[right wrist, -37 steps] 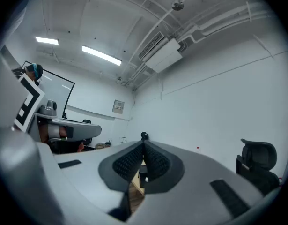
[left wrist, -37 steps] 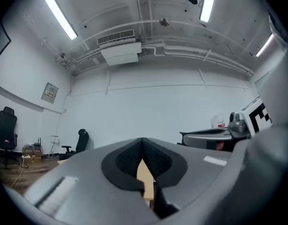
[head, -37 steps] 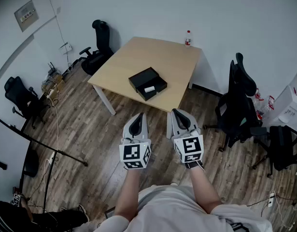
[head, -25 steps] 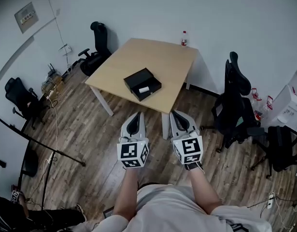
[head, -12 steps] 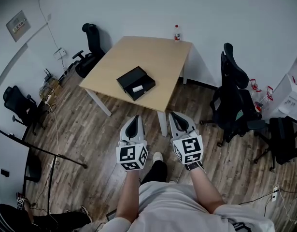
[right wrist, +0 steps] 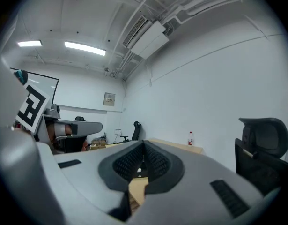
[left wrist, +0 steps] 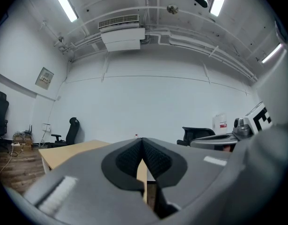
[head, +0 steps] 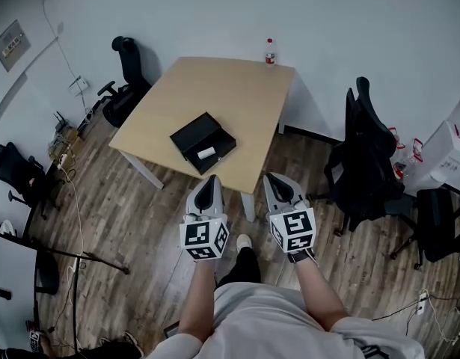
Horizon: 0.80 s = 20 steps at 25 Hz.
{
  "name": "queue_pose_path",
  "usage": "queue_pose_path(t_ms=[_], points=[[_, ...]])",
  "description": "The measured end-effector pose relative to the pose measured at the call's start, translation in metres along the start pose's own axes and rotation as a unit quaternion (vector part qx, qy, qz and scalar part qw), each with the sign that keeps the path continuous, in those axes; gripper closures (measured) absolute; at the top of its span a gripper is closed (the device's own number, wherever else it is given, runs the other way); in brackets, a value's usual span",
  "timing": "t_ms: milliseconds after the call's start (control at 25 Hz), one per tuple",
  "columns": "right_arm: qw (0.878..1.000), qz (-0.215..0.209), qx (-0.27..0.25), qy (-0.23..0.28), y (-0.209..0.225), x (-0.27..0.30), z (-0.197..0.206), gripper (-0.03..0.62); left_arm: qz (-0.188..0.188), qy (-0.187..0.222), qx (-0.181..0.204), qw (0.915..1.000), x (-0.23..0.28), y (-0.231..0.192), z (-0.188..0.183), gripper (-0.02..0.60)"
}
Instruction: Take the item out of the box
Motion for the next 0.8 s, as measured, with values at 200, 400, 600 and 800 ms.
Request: queue_pose_path(t_ms=[200,400,600,800], points=[[1.000,-0.019,-0.012,-0.020,0.009,0.072,-0.005,0.582,-0.013,-0.003,-0.013,0.9998,0.055,-0.048,-0.002,0.575],[0.997,-0.054,-0.027,-0.039,0.006,0.156,-0.004,0.581,-0.030,-0.012,-0.025,0.9992,0.106,-0.102,0.007,0.575],[0.993,-0.100,-0.043,-0.052,-0.004,0.237,0.002,0.580,-0.051,-0.016,-0.032,0.9981,0.145,-0.157,0.021,0.575],[0.987,-0.134,-0.058,-0.061,-0.022,0.298,0.007,0.580,-0.072,-0.017,-0.038,0.9966,0.165,-0.213,0.027,0.575]])
Point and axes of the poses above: the fingertips, and each gripper's own axes: x forward along the fingers, y to its right, z out of its underside, the point moved 3 cm from there along -x, backward along the fingers, and after that the axes turned 2 degrees about z, right-handed, at the moved point
